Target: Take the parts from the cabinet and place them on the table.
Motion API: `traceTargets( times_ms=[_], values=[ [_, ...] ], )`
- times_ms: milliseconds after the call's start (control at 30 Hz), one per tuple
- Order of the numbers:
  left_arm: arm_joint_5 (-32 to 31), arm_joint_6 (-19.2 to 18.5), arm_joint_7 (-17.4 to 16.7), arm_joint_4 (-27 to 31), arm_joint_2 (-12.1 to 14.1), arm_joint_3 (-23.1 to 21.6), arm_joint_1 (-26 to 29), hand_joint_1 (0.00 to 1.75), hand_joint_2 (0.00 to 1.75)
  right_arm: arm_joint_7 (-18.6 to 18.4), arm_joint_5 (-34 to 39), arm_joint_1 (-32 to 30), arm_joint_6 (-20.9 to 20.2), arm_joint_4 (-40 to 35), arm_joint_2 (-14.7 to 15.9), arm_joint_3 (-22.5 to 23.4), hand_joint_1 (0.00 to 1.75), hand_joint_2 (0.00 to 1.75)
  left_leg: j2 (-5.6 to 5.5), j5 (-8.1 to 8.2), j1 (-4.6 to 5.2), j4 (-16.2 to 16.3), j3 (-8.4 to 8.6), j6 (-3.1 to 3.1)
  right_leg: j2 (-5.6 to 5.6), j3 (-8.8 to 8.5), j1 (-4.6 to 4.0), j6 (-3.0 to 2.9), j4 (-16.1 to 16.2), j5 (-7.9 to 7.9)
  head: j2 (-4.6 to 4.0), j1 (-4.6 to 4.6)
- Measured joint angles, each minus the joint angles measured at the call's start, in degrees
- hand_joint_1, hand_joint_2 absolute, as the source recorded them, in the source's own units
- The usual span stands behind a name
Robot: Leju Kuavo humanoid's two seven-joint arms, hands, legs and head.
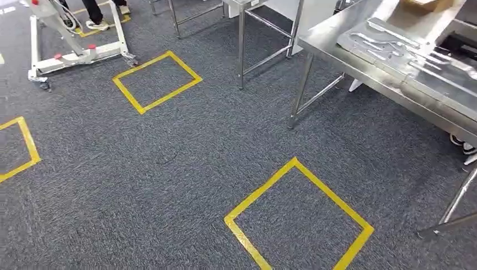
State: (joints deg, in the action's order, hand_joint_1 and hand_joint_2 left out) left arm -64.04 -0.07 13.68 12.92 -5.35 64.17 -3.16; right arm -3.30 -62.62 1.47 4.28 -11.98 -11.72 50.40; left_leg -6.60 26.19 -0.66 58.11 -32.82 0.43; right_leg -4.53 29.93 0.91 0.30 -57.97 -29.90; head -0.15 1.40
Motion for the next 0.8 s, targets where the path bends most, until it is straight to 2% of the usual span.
traceTargets(
  times_ms=[67,100,133,167,200,233,267,300,333,367,400,433,467,500,567,600,633,667,700,767,800],
  values=[
    [-0.2,0.0,0.0,0.0,0.0,0.0,0.3,0.0,0.0,0.2,-0.1,0.3,0.0,0.0,0.0,0.0,0.0,0.0,-1.25,-0.4,-0.13,-0.3,-0.24,-0.74,1.04,0.03,-0.23,-0.5,0.0,0.1,0.0,0.0],
    [-0.2,0.0,0.0,0.0,0.0,0.0,0.4,0.0,0.0,0.3,-0.2,0.4,0.0,0.0,-0.1,0.0,0.0,0.0,-1.78,-0.34,-0.04,-0.2,-0.53,-1.08,1.86,-0.16,0.44,-0.99,0.6,0.42,0.0,0.0],
    [-0.2,0.0,0.0,0.0,0.0,0.0,0.6,0.0,0.0,0.3,-0.2,0.4,0.0,0.0,-0.2,0.0,0.0,0.0,1.41,0.46,0.08,1.0,-0.79,-1.16,2.71,-0.38,0.36,-1.33,0.9,0.59,0.0,0.0],
    [-0.3,0.0,0.0,0.0,0.0,0.0,0.5,0.0,0.0,0.4,-0.2,0.3,0.1,0.0,-0.2,0.0,0.0,0.0,4.19,2.61,0.15,3.8,-2.17,-1.38,3.45,-0.37,0.23,-1.92,0.9,0.53,0.0,0.02],
    [-0.3,0.0,0.0,0.0,0.0,0.0,0.3,0.0,0.0,0.4,-0.2,0.1,0.1,0.0,-0.2,0.0,0.0,0.0,5.44,5.38,0.0,8.6,-4.4,-1.67,4.5,-0.32,-0.02,-2.05,0.9,0.46,0.0,0.02],
    [-0.3,0.0,0.0,0.0,0.0,0.0,0.1,0.0,0.0,0.4,-0.2,-0.1,0.1,0.0,-0.2,0.0,0.0,0.0,5.79,7.27,-0.11,12.7,-6.24,-1.88,5.33,-0.33,-0.15,-2.1,0.9,0.42,0.0,0.0],
    [-0.3,0.0,0.0,0.0,0.0,0.0,0.1,0.0,0.0,0.4,-0.2,-0.1,0.1,0.0,-0.2,0.0,0.0,0.0,5.98,8.71,-0.18,16.6,-7.91,-2.1,6.37,-0.23,-0.23,-2.19,0.8,0.35,0.0,0.02],
    [-0.3,0.0,0.0,0.0,0.0,0.0,0.2,0.0,0.0,0.4,-0.2,-0.1,0.1,0.0,-0.2,0.0,0.0,0.0,6.12,8.75,-0.27,17.8,-8.28,-2.18,7.07,-0.23,-0.24,-2.19,0.8,0.29,0.0,0.0],
    [-0.3,0.0,0.0,0.0,0.0,0.0,0.3,0.0,0.0,0.4,-0.2,-0.1,0.1,0.0,-0.2,0.0,0.0,0.0,6.28,7.36,-0.37,16.2,-7.23,-2.3,7.89,-0.26,-0.24,-2.11,0.7,0.22,0.0,0.02],
    [-0.3,0.0,0.0,0.0,0.0,0.0,0.4,0.0,0.0,0.4,-0.3,0.0,0.0,0.0,-0.2,0.0,0.0,0.0,6.55,5.15,-0.46,12.0,-4.9,-2.31,8.59,-0.35,-0.23,-1.98,0.7,0.12,0.0,0.02],
    [-0.3,0.0,0.0,0.0,0.1,0.0,0.4,0.0,0.0,0.4,-0.4,0.0,0.0,0.0,-0.2,0.0,0.0,0.0,7.47,2.69,-0.47,6.4,-1.68,-2.22,9.24,-0.6,-0.22,-1.77,0.6,-0.06,0.0,0.0],
    [-0.3,0.0,0.0,0.0,0.1,0.0,0.3,0.0,0.0,0.4,-0.5,0.0,0.0,0.0,-0.2,0.0,0.0,0.0,9.54,1.11,-0.43,1.4,1.24,-1.96,9.84,-0.86,-0.28,-1.5,0.5,-0.27,0.0,0.02],
    [-0.3,0.0,0.0,0.0,0.1,0.0,0.2,0.0,0.0,0.4,-0.6,0.0,0.0,0.0,-0.2,0.0,0.0,0.0,11.37,2.0,0.08,0.2,1.83,-1.4,10.31,-0.9,-0.68,-1.17,0.4,-0.48,0.0,0.02],
    [-0.3,0.0,0.0,0.0,0.1,0.0,0.1,0.0,0.0,0.4,-0.6,0.0,0.0,0.0,-0.2,0.0,0.0,0.0,10.4,1.55,0.13,0.1,1.74,-1.09,10.73,-1.01,-0.68,-0.81,0.4,-0.51,0.0,0.0],
    [-0.3,0.1,-0.1,0.0,0.2,0.1,0.4,0.0,0.0,0.4,-0.7,0.4,-0.1,0.0,-0.2,0.0,0.0,0.0,9.44,1.5,0.34,0.3,1.05,-0.62,11.6,-1.28,-0.62,-0.31,0.6,-0.4,0.0,0.0],
    [-0.3,0.1,-0.2,0.0,0.2,0.1,0.5,0.0,0.0,0.4,-0.7,0.6,-0.2,0.0,-0.2,0.0,0.0,0.0,8.83,1.22,0.21,-0.3,1.16,-0.17,12.17,-1.52,-0.72,0.11,0.7,-0.49,0.0,0.0],
    [-0.3,0.2,-0.2,0.0,0.2,0.1,0.6,0.0,0.0,0.3,-0.7,0.5,-0.2,0.0,-0.2,0.0,0.0,0.0,8.24,0.8,-0.24,-0.8,1.72,0.32,10.11,-1.5,-0.23,0.53,0.0,-1.29,0.0,-0.02],
    [-0.3,0.2,-0.3,0.0,0.2,0.1,0.5,0.0,0.0,0.3,-0.7,0.4,-0.2,0.0,-0.2,0.0,0.0,0.0,7.73,0.54,-0.28,-0.9,1.61,0.82,6.75,-0.34,-0.16,0.64,-2.3,-3.14,0.0,0.0],
    [-0.3,0.2,-0.3,0.0,0.2,0.1,0.3,0.0,0.0,0.3,-0.7,0.3,-0.2,0.0,-0.2,0.0,0.0,0.0,7.14,0.43,-0.26,-0.9,1.38,0.99,5.35,1.59,-0.14,0.69,-6.3,-5.49,0.0,0.0],
    [-0.3,0.2,-0.3,0.0,0.2,0.2,0.2,0.0,0.0,0.3,-0.7,0.1,-0.2,0.0,-0.2,0.1,0.0,0.0,5.81,0.29,-0.08,-0.9,1.08,1.2,4.73,6.09,-0.16,0.82,-15.3,-9.27,0.0,0.0],
    [-0.3,0.2,-0.3,0.0,0.2,0.2,0.2,0.0,0.0,0.3,-0.7,0.1,-0.2,0.0,-0.2,0.1,0.0,0.0,4.98,0.27,0.02,-0.9,1.03,1.22,4.7,7.64,-0.15,0.8,-18.0,-9.6,0.0,0.0]
  ],
)
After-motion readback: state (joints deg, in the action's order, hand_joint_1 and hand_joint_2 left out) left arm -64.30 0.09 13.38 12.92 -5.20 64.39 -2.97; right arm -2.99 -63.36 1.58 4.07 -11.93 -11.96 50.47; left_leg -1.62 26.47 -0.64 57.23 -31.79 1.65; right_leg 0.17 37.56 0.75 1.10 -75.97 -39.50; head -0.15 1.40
